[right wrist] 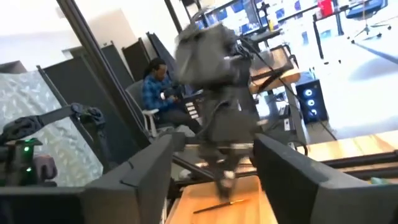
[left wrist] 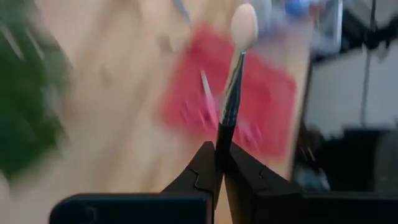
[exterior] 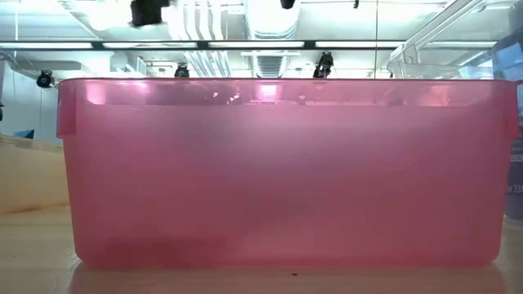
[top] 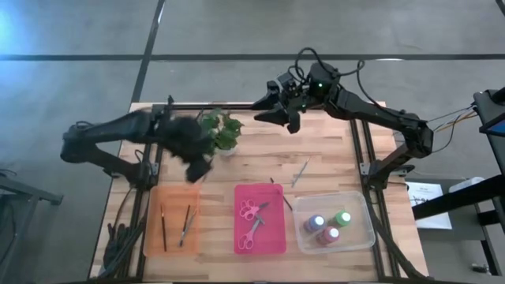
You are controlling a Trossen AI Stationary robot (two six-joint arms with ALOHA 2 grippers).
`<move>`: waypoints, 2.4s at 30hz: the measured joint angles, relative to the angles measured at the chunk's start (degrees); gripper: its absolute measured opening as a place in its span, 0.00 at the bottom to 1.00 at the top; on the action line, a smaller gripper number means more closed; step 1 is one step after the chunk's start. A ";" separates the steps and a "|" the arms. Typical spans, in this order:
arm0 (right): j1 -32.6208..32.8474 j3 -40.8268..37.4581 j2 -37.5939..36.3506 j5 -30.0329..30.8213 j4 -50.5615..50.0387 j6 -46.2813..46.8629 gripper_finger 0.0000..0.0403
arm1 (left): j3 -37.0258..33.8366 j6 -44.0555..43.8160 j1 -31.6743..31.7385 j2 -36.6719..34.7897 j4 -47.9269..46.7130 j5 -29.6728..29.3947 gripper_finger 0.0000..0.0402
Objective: Pick & Place Paint Supplies
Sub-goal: Put the black eyeshadow brush into the orange bin, then put the blue paintbrush into the orange bin
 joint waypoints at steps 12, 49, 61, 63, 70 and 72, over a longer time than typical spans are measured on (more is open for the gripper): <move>0.69 0.00 -1.51 0.09 -2.18 -0.30 0.61 | -21.28 -48.37 -35.22 -10.65 3.45 -4.52 0.04; 0.99 0.22 -5.59 20.93 -47.57 -10.77 0.12 | -44.75 -59.97 -39.78 -20.82 33.05 -12.14 0.30; -0.49 -0.78 -9.58 35.52 -80.61 3.99 0.33 | -39.36 -47.89 -34.08 -23.99 34.07 -19.12 0.30; -1.68 -2.72 -9.25 36.69 -81.43 11.84 0.39 | -38.26 -44.98 -31.60 -23.99 34.05 -19.70 0.30; -3.89 -13.23 -7.52 38.74 -75.12 28.82 0.54 | -35.96 -35.89 -21.88 -23.98 34.01 -19.84 0.30; -3.90 -17.46 -6.98 40.09 -71.94 32.63 0.55 | -35.57 -34.46 -19.79 -23.98 34.01 -19.57 0.30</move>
